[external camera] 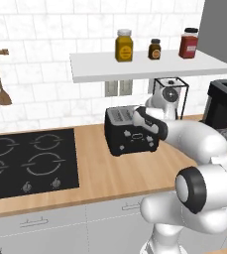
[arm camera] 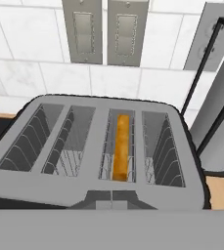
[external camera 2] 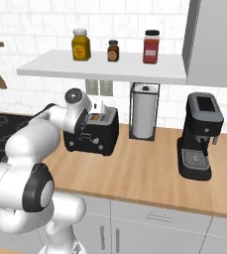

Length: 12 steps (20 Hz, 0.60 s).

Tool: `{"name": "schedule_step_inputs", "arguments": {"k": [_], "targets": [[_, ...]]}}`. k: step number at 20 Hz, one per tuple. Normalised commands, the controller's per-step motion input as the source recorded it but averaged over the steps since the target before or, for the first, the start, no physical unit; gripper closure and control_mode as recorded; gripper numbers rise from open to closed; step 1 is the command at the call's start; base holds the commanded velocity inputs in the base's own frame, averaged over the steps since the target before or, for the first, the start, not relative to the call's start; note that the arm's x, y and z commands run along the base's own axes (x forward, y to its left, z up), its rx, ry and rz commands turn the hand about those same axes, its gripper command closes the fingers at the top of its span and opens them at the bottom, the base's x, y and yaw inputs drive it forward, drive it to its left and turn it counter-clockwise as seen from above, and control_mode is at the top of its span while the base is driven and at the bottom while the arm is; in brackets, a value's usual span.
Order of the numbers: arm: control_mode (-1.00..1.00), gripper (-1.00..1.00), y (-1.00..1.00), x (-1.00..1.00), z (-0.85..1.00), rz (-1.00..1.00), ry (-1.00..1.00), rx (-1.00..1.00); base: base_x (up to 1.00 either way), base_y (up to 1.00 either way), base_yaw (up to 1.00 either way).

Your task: Start the toaster. Once the lever pops up, take the bread to the plate on the dining counter.

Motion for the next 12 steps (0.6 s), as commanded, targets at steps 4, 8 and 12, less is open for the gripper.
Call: {"name": "schedule_step_inputs", "arguments": {"k": [4,8,12], "targets": [[-1.00,1.00,0.00,0.05,0.00,-0.02,-0.09,0.00,0.00,0.00,0.00],[-1.00,1.00,0.00,0.06,0.00,-0.02,-0.05,0.00,0.00,0.00,0.00],[-1.00,-1.00,0.00,0.02,0.00,0.00,0.00,0.00,0.00,0.00,0.00]]}}
